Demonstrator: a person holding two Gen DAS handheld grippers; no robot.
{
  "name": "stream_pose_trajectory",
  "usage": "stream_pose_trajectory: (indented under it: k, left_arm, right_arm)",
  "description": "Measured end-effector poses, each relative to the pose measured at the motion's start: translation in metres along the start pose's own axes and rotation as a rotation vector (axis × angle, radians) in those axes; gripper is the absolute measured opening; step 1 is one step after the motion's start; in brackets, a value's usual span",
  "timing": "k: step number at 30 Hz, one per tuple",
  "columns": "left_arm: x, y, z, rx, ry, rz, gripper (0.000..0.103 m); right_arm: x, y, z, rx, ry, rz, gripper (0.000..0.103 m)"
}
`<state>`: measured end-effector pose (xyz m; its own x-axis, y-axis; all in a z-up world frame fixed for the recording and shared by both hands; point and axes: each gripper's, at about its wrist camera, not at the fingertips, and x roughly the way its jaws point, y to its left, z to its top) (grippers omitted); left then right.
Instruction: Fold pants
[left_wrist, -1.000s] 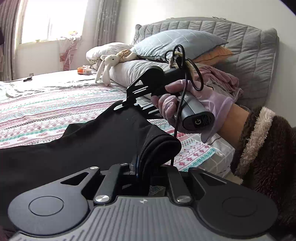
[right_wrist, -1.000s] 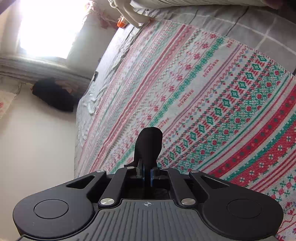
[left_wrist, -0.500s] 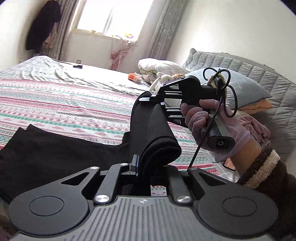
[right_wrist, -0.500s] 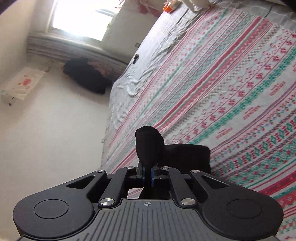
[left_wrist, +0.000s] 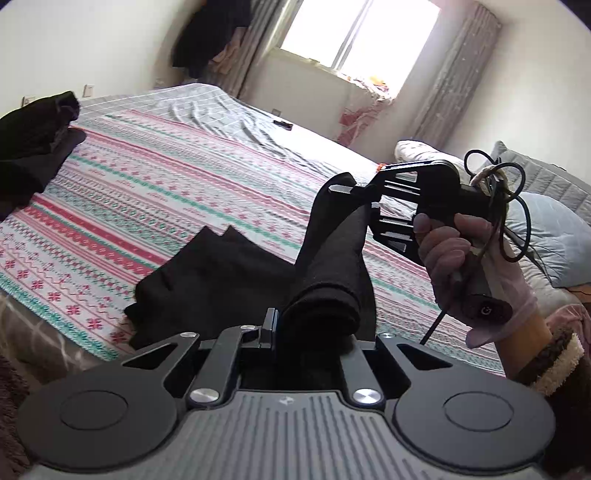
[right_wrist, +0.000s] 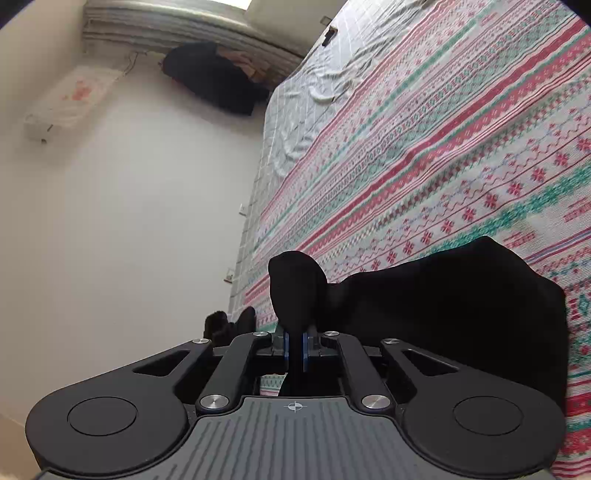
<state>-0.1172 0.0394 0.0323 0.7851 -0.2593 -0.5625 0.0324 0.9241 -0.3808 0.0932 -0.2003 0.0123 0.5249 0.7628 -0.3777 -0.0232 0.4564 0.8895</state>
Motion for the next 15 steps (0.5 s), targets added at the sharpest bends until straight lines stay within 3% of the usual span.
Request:
stream_pose_trajectory:
  k: [5,10,13,15]
  left_arm:
    - [0.016,0.035,0.007,-0.09,0.049,0.06,0.035]
    - [0.03,0.054,0.005,-0.105,0.087,0.109,0.036]
    - [0.041,0.063,0.003,-0.095,0.135,0.14,0.046]
    - [0.041,0.069,0.004,-0.111,0.126,0.158,0.048]
  right_arm:
    - [0.04,-0.002,-0.008,0.007,0.044,-0.033,0.008]
    - [0.063,-0.004,-0.012,-0.017,0.068,-0.068,0.011]
    - [0.067,-0.002,-0.012,-0.043,0.074,-0.101,0.014]
    - [0.066,0.0,-0.011,-0.062,0.072,-0.113,0.031]
